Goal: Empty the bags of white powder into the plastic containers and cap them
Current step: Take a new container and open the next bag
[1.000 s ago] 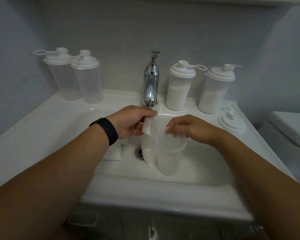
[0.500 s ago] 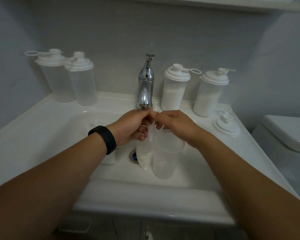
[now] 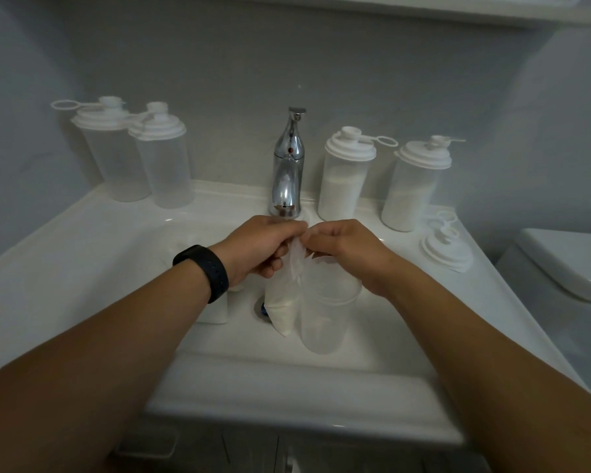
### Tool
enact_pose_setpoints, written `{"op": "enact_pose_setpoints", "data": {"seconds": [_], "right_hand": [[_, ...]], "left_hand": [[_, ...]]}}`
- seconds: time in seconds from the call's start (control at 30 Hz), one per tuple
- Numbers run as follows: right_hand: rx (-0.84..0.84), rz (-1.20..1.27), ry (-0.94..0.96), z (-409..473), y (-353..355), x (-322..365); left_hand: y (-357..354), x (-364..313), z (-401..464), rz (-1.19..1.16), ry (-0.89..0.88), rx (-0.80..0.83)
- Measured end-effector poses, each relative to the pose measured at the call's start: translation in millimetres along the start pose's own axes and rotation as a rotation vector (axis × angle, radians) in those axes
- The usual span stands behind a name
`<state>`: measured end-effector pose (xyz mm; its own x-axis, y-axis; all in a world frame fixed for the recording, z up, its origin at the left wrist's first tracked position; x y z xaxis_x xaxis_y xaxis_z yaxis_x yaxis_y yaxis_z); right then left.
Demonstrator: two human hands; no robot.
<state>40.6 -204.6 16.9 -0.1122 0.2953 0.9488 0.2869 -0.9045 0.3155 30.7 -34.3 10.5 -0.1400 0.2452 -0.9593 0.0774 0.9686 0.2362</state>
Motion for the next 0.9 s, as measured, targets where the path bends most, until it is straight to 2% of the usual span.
{"op": "enact_pose_setpoints", "data": {"seconds": [0.23, 0.43, 0.73, 0.9], "right_hand": [[-0.006, -0.065, 0.008, 1, -1, 0], [-0.031, -0.017, -0.024, 1, -2, 3], [-0.181, -0.236, 0.084, -4, 3, 9], [-0.105, -0.301, 0.136, -13, 3, 17]], "left_hand": [[-2, -3, -1, 0.051, -0.021, 0.017], [5, -6, -2, 0.027, -0.030, -0.016], [16, -8, -1, -0.181, -0.059, -0.282], [23, -7, -2, -0.406, 0.003, -0.375]]}}
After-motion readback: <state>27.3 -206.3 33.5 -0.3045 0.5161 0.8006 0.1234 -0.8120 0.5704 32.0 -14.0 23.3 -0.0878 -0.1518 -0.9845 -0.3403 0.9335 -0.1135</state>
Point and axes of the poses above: each hand's wrist, its own z-axis towards the middle knuckle, its own y-axis out of the back of the hand, x = y × z, the point moved 2 cm from there along z, towards the middle knuckle, and after that the axes turned 5 degrees about -x, right-handed, at the moved point
